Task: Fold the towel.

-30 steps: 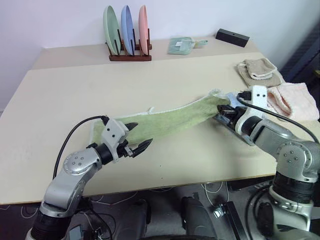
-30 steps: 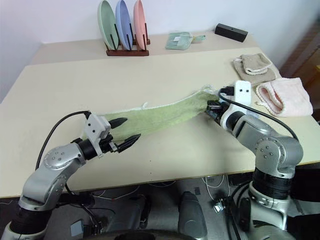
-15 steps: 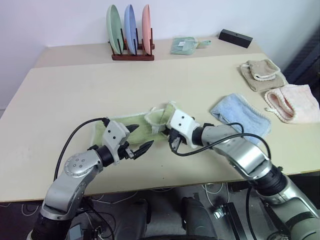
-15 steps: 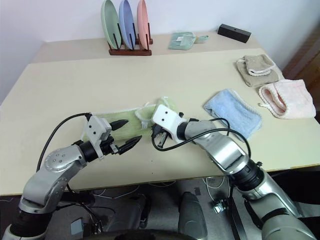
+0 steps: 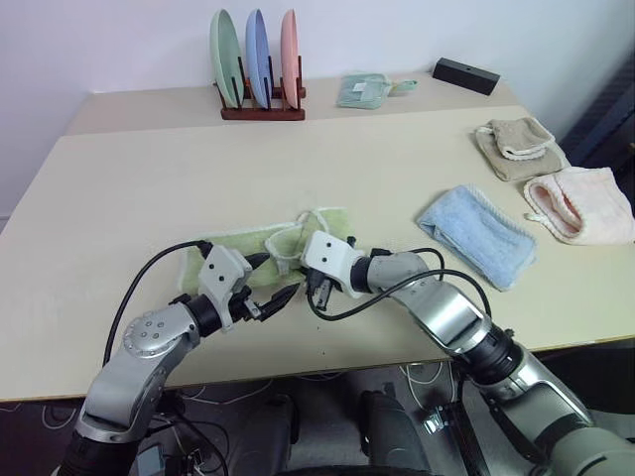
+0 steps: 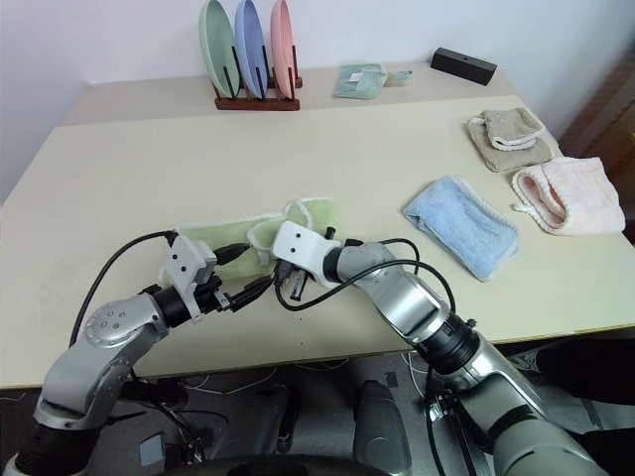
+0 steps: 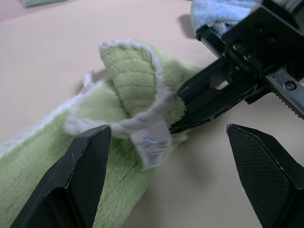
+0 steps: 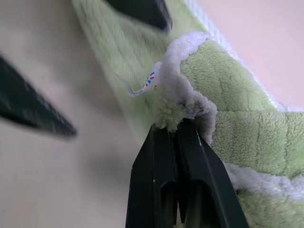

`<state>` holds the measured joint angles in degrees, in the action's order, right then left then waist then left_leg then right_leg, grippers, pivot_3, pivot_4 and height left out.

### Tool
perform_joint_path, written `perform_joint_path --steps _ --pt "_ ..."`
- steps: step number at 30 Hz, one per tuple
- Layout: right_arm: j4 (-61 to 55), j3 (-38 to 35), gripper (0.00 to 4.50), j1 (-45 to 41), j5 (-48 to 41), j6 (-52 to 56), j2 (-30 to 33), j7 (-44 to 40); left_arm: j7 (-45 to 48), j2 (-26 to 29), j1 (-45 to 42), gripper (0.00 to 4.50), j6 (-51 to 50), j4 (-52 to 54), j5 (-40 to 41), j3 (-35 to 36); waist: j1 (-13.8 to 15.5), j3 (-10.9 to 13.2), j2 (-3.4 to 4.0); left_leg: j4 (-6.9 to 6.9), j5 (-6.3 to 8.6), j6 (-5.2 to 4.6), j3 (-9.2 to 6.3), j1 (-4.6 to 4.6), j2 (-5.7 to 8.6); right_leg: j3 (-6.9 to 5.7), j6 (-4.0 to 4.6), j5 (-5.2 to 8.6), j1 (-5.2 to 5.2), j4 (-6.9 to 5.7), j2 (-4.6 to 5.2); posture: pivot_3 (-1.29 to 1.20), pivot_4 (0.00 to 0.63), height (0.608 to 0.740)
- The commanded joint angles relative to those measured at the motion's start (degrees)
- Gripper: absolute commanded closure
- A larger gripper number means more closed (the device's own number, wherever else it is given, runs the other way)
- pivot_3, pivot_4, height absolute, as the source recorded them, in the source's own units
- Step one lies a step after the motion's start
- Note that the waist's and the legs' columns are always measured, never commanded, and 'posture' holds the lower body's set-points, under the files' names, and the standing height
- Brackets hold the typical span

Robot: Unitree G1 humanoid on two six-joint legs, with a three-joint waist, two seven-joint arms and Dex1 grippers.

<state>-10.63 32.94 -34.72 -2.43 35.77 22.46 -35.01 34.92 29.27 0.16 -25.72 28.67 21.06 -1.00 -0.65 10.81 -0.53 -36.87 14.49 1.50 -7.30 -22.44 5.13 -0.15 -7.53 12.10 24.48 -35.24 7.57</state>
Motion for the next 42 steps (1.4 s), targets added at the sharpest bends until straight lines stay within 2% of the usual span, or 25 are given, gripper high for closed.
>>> perform_joint_path --steps 1,2,7,10,11,14,17,18,23,26,29,32,37,38,40,42 --pt "0.04 -0.58 3.96 -0.71 1.44 -1.39 -1.31 -0.61 0.66 0.25 -0.14 0.52 2.00 0.61 -0.22 0.56 0.01 0.00 0.00 0.00 0.00 0.00 0.00 0.00 0.00 0.00 0.00 0.00 0.00 0.00 0.00 0.00 0.150 0.737" --pt "-0.63 -1.40 3.67 -0.40 1.00 -1.15 -1.34 -1.09 0.62 0.30 0.15 0.52 2.08 0.82 -0.24 0.64 0.00 0.00 0.00 0.00 0.00 0.00 0.00 0.00 0.01 0.00 0.00 0.00 0.00 0.00 0.00 0.00 0.150 0.737" --pt "-6.82 -8.85 1.19 2.10 -4.95 -2.56 -0.10 -5.28 -0.25 0.34 1.36 0.52 1.22 2.66 0.27 1.83 0.00 0.00 0.00 0.01 0.00 0.00 -0.02 -0.01 0.00 0.00 0.00 0.00 0.00 0.00 0.01 0.00 0.150 0.737" --pt "-12.34 -14.29 1.19 4.32 -10.48 -1.70 3.23 -9.97 -1.69 -0.50 1.43 0.52 -0.26 3.75 2.61 4.38 0.13 0.00 0.00 0.01 0.00 0.00 -0.05 -0.01 -0.03 0.00 -0.01 0.00 0.00 0.00 0.01 0.00 0.150 0.737" --pt "-13.94 -16.98 1.43 4.92 -13.57 -0.27 3.46 -10.81 -2.24 -0.60 1.39 0.52 -0.60 3.72 3.30 5.72 0.10 0.00 0.00 0.00 0.00 0.00 -0.06 -0.01 -0.04 0.00 -0.01 0.00 -0.02 0.01 0.01 0.00 0.150 0.737" --pt "-14.63 -22.32 2.62 4.97 -17.70 3.67 2.95 -9.35 -3.18 -0.19 1.72 0.52 -1.17 3.25 4.58 9.13 -0.08 0.00 0.00 0.01 0.00 0.00 -0.06 0.00 -0.06 -0.01 -0.01 0.00 -0.02 0.01 0.00 0.00 0.150 0.737" --pt "-9.60 -22.22 4.18 3.66 -13.93 3.03 3.24 -5.89 -3.59 0.43 3.02 0.52 -1.38 2.67 5.25 12.64 -0.14 0.00 0.00 0.03 0.00 0.00 -0.04 0.03 -0.05 -0.01 0.00 0.00 -0.01 -0.01 -0.02 0.00 0.150 0.737" --pt "-7.49 -21.04 4.46 3.27 -11.71 1.30 3.47 -4.98 -3.70 0.48 3.50 0.52 -1.41 2.51 5.44 13.55 -0.05 0.00 0.00 0.03 0.01 0.00 -0.02 0.03 -0.05 -0.01 0.00 0.00 0.00 -0.01 -0.02 0.00 0.150 0.737" --pt "5.89 -15.23 4.46 0.98 -3.04 -10.17 -0.03 -1.55 -5.89 -1.92 6.57 0.52 -2.71 1.36 8.27 17.37 -0.16 0.00 0.00 0.03 0.00 0.00 0.02 0.03 -0.01 0.00 0.00 0.00 0.00 0.00 0.00 0.00 0.150 0.737" --pt "14.92 -15.31 4.46 -0.51 -2.53 -12.52 -4.68 -0.17 -6.82 -3.46 9.22 0.52 -3.28 2.64 9.07 17.16 -0.20 0.00 0.00 0.05 0.00 0.01 0.01 0.03 -0.02 0.00 0.01 0.00 0.01 0.00 -0.01 0.00 0.150 0.737" --pt "21.12 -13.30 4.46 -0.22 0.03 -15.22 -5.98 -0.95 -8.53 -5.08 11.64 0.52 -3.95 4.09 9.77 17.01 -0.01 0.00 0.00 0.05 0.00 0.01 0.01 0.02 -0.02 0.01 0.01 -0.01 0.02 0.00 0.00 0.00 0.150 0.737" --pt "23.71 -11.49 4.46 1.40 1.86 -16.82 -5.86 -2.13 -10.81 -7.13 15.03 0.52 -4.77 6.58 10.85 17.41 -0.02 -0.01 -0.01 0.05 0.00 0.01 0.00 0.02 -0.02 0.01 0.02 -0.01 -0.01 0.03 0.03 0.00 0.150 0.737" --pt "21.62 -14.73 4.46 1.03 0.53 -17.62 -5.86 -2.50 -15.80 -10.86 19.29 0.52 -7.28 9.69 14.78 19.24 -0.05 -0.03 -0.02 0.05 0.00 0.02 -0.03 0.05 -0.04 0.01 0.03 0.00 -0.03 0.00 0.01 0.00 0.150 0.737" --pt "20.94 -15.87 4.23 0.43 -0.09 -17.96 -5.85 -2.55 -17.16 -11.96 19.93 0.52 -8.28 10.37 16.68 19.87 -0.04 -0.03 -0.02 0.05 0.00 0.02 -0.03 0.05 -0.05 0.01 0.03 0.00 -0.03 0.00 0.01 0.00 0.150 0.737" --pt "19.27 -17.55 3.67 -1.48 -0.65 -19.63 -4.73 -3.79 -21.70 -15.01 20.81 0.00 -11.69 11.24 22.96 21.49 0.06 -0.02 -0.01 0.05 0.00 0.02 -0.04 0.04 -0.06 0.01 0.02 0.01 -0.03 0.01 0.02 0.00 0.150 0.737" --pt "17.83 -18.23 2.70 -2.91 -0.31 -22.03 -3.43 -5.32 -25.72 -17.16 21.10 0.00 -14.63 11.79 28.14 22.55 0.02 -0.01 -0.02 0.04 0.00 0.02 -0.06 0.02 -0.06 0.01 0.02 0.01 -0.03 0.01 0.04 0.00 0.150 0.737"
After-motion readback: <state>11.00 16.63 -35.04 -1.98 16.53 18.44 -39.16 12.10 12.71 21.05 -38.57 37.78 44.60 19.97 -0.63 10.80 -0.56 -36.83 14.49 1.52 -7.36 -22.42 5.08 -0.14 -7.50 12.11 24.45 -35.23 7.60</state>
